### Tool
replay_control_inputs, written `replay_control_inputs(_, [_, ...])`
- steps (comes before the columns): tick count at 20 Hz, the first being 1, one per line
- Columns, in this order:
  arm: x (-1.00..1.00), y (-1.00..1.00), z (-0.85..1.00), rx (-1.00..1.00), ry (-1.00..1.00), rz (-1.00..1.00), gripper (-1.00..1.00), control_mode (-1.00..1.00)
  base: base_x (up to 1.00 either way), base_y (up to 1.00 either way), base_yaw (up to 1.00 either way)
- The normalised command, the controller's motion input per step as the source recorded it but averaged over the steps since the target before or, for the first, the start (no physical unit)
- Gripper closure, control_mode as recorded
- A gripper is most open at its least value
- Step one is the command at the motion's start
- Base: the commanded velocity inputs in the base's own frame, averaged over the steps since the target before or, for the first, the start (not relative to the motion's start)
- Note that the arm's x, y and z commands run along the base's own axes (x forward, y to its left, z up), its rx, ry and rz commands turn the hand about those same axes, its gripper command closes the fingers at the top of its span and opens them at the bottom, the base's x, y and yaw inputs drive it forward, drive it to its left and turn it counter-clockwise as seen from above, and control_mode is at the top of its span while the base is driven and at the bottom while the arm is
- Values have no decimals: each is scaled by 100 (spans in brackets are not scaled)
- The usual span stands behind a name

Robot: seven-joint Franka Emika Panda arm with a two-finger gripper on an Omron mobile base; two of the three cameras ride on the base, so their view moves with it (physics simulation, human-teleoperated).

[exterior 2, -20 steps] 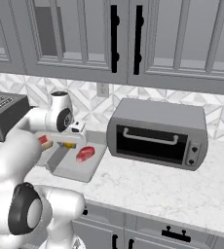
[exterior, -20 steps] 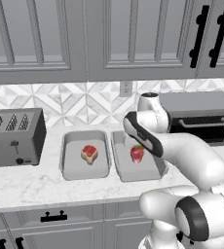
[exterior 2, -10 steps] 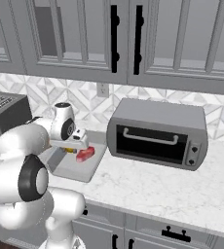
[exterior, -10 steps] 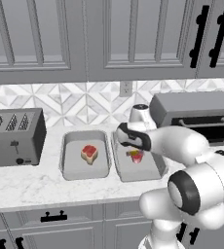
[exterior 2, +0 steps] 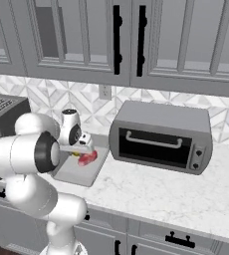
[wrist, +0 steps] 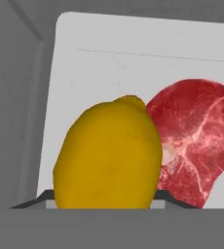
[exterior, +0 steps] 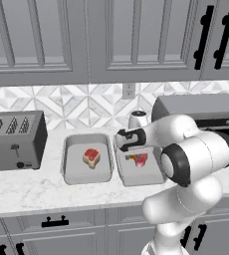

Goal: Place one lemon and one steak in each tupperware on the nearby counter, to pack two identical lunches.

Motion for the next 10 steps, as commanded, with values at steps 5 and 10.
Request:
replay_control_inputs(5, [-12,0,25,0,0,-7,-100,-100,0,0,0])
replay_control_inputs(10, [-73,0,38,2,-4,-3,-100,-100,0,0,0])
